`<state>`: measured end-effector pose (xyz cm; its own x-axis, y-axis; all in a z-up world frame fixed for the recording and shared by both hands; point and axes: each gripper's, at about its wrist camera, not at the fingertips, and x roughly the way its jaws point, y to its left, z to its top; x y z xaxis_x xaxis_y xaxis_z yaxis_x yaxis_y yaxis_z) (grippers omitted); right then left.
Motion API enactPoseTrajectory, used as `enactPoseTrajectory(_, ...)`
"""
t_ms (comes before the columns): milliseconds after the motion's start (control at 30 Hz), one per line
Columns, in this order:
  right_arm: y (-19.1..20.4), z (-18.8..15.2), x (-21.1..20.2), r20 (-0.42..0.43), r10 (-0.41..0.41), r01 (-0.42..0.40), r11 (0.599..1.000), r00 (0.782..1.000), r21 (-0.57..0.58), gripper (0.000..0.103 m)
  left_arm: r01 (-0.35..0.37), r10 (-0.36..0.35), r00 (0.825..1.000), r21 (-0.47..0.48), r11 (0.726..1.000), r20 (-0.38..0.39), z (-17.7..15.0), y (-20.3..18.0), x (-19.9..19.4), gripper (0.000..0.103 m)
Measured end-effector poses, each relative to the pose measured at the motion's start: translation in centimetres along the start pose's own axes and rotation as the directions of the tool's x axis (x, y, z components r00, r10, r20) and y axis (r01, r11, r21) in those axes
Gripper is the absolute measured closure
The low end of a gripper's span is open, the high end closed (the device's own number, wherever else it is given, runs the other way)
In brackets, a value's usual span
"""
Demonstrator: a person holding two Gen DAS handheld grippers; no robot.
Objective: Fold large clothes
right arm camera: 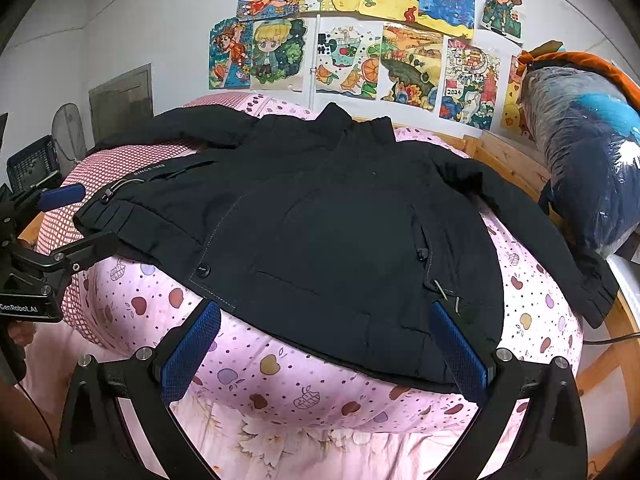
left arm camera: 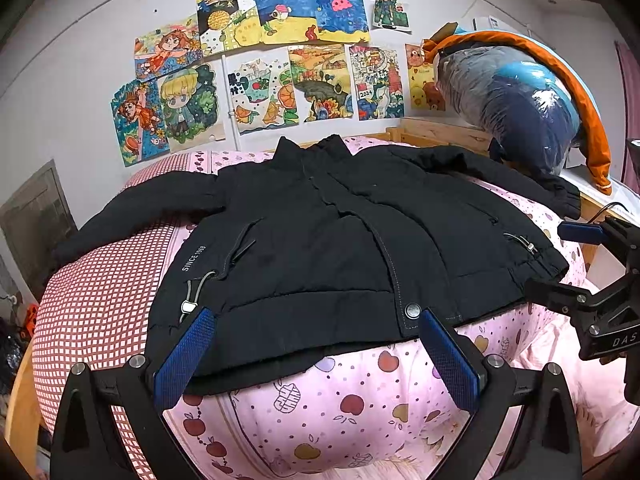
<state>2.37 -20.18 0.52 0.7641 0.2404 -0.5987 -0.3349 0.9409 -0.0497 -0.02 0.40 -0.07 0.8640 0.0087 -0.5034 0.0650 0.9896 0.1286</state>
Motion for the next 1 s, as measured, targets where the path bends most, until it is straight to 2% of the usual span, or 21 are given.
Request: enactPoseTrajectory(1000,-0.05,0.14,0.05,-0.004,0.001,-0.001,1.000,1.000,0.001,0.001,0.000,0.000,1.000,-0.001,1.000,-0.001,-0.03,0.13,-0.01,0.000)
